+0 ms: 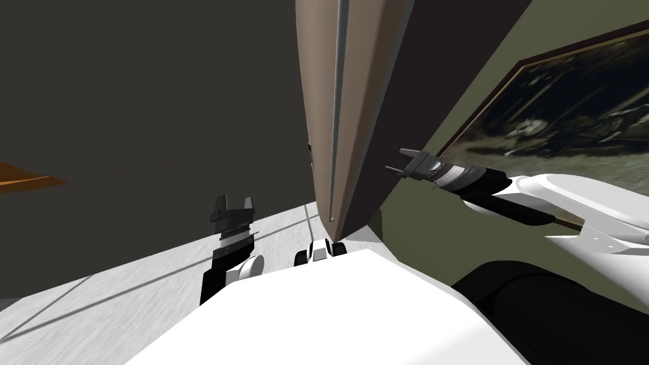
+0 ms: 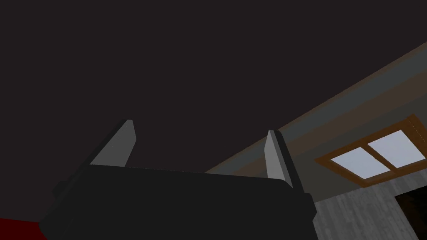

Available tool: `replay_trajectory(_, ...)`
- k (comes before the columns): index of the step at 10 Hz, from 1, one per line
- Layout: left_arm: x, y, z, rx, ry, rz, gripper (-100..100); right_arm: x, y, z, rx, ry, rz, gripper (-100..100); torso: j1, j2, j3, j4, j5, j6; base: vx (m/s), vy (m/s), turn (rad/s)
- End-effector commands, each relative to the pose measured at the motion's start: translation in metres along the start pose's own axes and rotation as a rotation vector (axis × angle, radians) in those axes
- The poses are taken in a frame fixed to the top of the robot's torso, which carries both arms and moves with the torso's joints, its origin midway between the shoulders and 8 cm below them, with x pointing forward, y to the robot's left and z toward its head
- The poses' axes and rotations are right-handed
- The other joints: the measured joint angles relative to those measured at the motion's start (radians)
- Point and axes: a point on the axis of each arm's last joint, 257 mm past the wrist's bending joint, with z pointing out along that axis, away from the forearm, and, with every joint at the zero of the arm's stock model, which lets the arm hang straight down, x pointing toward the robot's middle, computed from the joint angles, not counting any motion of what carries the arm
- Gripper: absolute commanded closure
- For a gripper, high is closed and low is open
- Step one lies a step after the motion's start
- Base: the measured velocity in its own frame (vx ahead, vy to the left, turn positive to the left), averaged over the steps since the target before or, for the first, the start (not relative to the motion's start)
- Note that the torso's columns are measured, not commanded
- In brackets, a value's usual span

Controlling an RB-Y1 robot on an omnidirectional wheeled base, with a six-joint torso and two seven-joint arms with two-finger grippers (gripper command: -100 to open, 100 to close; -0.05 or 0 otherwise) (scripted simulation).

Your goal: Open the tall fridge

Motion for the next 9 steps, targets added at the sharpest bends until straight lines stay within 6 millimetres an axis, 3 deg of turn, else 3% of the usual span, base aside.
replay_trajectory(1,0.0,0.0,0.0,0.0,0.0,0.0,0,-0.013,-0.011,0.007,-0.027,0.016,-0.113,-100,-0.003,0.001,0.001,0.001,-0.001,0.001,0.027,0.117,-0.072)
replay_trajectory(9,0.0,0.0,0.0,0.0,0.0,0.0,0,-0.06,-0.05,0.034,-0.099,0.055,-0.501,-100,0.001,-0.002,-0.001,0.0,0.001,0.0,0.045,0.149,-0.125)
